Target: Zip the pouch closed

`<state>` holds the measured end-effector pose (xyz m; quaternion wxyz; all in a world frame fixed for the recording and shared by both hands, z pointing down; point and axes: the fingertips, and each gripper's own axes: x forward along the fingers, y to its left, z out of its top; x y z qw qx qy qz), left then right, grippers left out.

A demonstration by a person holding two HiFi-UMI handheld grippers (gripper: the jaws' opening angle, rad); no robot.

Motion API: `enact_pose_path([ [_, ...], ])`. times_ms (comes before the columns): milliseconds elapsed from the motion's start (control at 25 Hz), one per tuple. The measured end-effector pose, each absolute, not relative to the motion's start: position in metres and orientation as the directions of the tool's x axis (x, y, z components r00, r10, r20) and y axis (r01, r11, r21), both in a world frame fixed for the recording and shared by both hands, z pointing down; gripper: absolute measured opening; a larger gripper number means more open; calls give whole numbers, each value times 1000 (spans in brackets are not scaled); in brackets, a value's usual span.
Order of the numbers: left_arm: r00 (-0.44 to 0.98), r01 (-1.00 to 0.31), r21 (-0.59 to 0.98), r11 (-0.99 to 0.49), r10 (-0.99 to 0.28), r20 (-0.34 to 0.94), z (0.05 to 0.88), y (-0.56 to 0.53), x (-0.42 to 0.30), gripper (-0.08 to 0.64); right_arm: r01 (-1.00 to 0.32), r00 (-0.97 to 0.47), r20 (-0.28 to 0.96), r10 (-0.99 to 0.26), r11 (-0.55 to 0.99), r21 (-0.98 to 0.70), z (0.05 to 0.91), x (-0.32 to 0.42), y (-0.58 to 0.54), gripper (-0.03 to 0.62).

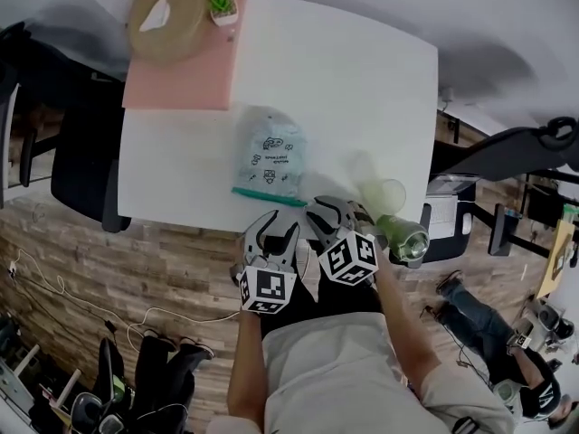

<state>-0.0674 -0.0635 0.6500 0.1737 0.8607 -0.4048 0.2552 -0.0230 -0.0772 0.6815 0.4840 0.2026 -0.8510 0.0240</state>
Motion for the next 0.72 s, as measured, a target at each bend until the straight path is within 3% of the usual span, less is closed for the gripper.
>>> enact_pose_path([
  [360,563,-727,87,-681,-520,642,675,-61,-44,141,-352,-470,843,-263,931,94,691,-25,-78,47],
  [720,530,-734,74,-675,-501,684,685,-63,-39,107,-403,-530,816,-230,915,-4,685,-28,-77,29],
])
